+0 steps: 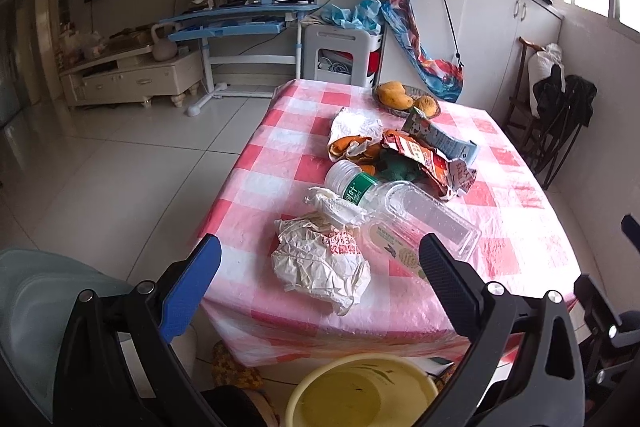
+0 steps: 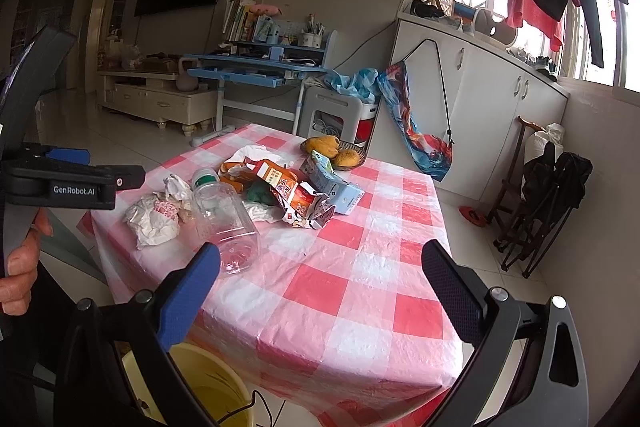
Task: Collect trash
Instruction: 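Reach the left gripper toward the crumpled white tissue on the table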
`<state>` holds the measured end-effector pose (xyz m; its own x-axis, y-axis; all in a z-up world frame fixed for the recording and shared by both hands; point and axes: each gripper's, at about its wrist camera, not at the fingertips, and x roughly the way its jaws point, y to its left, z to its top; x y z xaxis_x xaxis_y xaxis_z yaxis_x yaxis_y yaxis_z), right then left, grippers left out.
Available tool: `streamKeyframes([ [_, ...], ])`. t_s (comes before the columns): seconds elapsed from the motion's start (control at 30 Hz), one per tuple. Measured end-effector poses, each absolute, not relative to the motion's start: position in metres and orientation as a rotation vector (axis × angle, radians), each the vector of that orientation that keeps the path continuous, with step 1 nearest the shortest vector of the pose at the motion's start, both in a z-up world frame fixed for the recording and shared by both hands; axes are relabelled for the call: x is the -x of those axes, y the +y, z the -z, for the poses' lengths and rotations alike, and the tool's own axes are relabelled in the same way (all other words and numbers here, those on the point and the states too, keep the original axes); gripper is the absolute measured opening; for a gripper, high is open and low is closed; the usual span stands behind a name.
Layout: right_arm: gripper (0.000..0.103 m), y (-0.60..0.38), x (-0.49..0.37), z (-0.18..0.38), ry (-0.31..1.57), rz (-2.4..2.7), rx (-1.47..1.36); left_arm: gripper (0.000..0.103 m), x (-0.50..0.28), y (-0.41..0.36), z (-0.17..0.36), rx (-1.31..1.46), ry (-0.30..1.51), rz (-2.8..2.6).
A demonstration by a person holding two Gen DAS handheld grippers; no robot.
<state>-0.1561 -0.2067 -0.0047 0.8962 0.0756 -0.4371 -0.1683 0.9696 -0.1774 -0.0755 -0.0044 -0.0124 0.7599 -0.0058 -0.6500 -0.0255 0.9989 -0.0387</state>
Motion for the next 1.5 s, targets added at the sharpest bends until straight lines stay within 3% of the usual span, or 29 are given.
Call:
streamKeyframes([
  [0.87, 0.097, -0.18, 0.152, 0.014, 0.485, -0.176, 0.288, 0.096, 0.062, 0.053, 0.031, 0.18, 0.836, -0.137],
  [1.37, 0.097, -0.179, 0.142, 0.018, 0.522, -0.217, 0.23, 0.096, 0.004, 0.001, 0.069, -0.061, 0.984, -0.111],
  [1.43, 0.097, -0.177, 0.141, 0.018, 0.526, -0.227, 0.226, 0.087, -0.002, -0.002, 0.074, -0.077, 1.005, -0.099],
  [1.5, 0.097, -0.174, 0.136, 0.017, 0.53, -0.241, 0.23, 0.06, -0.009, 0.0, 0.079, -0.055, 1.038, -0.076],
])
